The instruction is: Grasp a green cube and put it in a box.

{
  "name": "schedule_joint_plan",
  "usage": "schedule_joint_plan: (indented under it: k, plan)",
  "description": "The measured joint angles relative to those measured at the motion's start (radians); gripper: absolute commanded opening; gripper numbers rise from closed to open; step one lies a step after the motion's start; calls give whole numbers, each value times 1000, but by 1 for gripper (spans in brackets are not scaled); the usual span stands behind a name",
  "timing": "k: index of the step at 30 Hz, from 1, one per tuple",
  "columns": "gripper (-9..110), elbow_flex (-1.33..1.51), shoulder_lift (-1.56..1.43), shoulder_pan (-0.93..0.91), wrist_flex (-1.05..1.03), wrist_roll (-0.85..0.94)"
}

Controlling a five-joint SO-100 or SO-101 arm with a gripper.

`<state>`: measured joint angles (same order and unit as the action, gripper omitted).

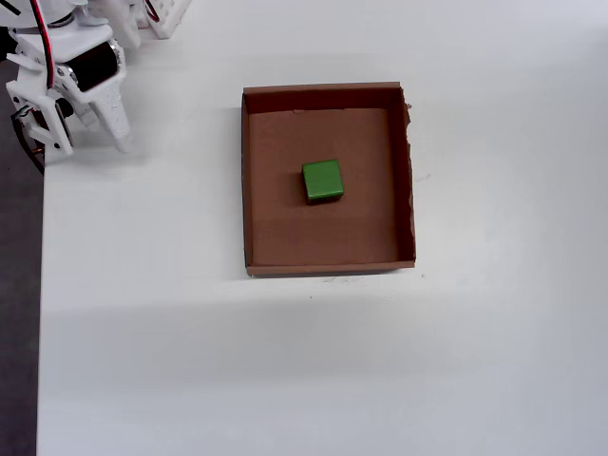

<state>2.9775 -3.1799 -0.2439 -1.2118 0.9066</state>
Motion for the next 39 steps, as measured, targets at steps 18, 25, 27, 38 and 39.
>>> schedule_joint_plan:
  k: [18, 25, 27, 38, 39]
  plan:
    - [22, 0, 0, 46, 0, 0]
    - [22, 0, 0, 46, 0, 0]
    - [22, 0, 0, 46, 0, 0]
    - [22, 0, 0, 46, 0, 0]
    - [22, 0, 0, 46, 0, 0]
